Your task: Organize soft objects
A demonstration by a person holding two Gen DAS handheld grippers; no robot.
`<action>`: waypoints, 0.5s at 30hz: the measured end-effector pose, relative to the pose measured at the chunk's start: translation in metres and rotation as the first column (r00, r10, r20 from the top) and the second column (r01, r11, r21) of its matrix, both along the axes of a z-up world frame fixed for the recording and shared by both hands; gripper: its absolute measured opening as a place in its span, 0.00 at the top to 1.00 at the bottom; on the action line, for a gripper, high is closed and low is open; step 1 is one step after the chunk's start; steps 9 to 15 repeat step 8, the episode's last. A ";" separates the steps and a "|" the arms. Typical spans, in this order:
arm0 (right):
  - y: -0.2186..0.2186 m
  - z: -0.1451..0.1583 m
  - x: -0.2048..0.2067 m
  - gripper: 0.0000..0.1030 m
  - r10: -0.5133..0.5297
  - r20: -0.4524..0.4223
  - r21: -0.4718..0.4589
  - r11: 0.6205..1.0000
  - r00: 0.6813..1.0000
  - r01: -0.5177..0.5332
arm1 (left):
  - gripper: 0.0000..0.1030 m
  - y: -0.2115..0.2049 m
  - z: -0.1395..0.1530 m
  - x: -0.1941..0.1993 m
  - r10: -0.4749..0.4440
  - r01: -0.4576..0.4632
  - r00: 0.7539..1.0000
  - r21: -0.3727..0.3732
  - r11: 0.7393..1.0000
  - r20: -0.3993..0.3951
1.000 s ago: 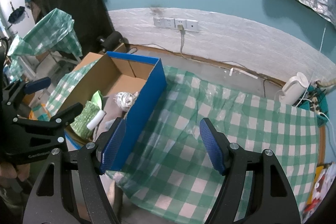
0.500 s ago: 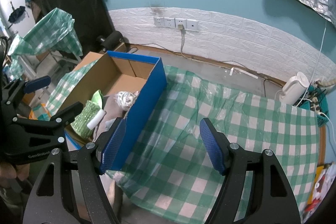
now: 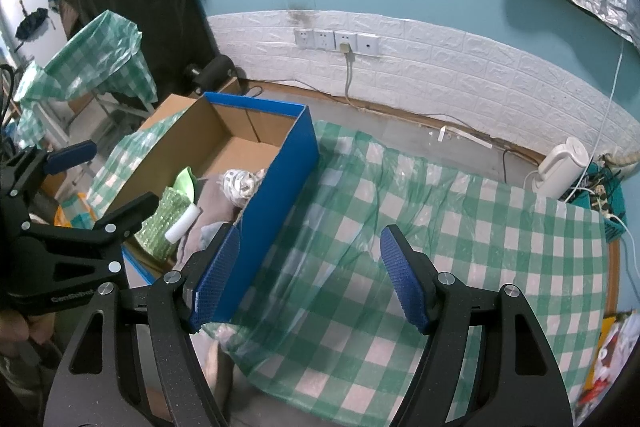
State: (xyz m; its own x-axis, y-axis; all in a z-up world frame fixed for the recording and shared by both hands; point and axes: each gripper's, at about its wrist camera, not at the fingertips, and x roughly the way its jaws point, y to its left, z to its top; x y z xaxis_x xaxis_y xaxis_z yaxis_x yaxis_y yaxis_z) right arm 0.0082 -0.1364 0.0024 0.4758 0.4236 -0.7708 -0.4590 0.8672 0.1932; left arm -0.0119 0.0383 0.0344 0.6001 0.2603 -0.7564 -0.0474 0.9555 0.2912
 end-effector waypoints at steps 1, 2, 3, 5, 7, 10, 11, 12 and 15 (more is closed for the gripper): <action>0.000 0.000 0.000 0.29 0.000 0.000 0.000 1.000 1.000 0.000 | 0.10 0.000 0.000 0.000 -0.001 0.001 1.000 -0.002 1.000 -0.001; 0.000 0.000 0.000 0.29 -0.002 0.000 0.000 1.000 1.000 0.002 | 0.10 0.001 0.000 0.000 -0.003 0.003 1.000 -0.007 1.000 -0.002; 0.000 0.000 0.000 0.29 -0.002 0.001 -0.001 1.000 1.000 0.002 | 0.10 0.002 -0.001 0.001 -0.005 0.005 1.000 -0.011 1.000 -0.004; -0.001 -0.001 0.000 0.29 0.000 0.001 -0.001 1.000 1.000 0.000 | 0.10 0.003 -0.001 0.000 -0.007 0.007 1.000 -0.017 1.000 -0.003; 0.000 -0.001 0.000 0.29 0.000 0.001 -0.001 1.000 1.000 0.000 | 0.10 0.003 -0.002 0.000 -0.007 0.007 1.000 -0.016 1.000 -0.003; 0.000 -0.001 0.000 0.29 0.000 0.001 -0.002 1.000 1.000 0.000 | 0.10 0.003 -0.002 0.000 -0.007 0.006 1.000 -0.017 1.000 -0.004; 0.000 -0.001 0.000 0.29 0.000 0.001 -0.002 1.000 1.000 0.000 | 0.10 0.003 -0.002 0.000 -0.007 0.006 1.000 -0.017 1.000 -0.004; 0.000 -0.001 0.000 0.29 0.000 0.001 -0.002 1.000 1.000 0.000 | 0.10 0.003 -0.002 0.000 -0.007 0.006 1.000 -0.017 1.000 -0.004; 0.000 -0.001 0.000 0.29 0.000 0.001 -0.002 1.000 1.000 0.000 | 0.10 0.003 -0.002 0.000 -0.007 0.006 1.000 -0.017 1.000 -0.004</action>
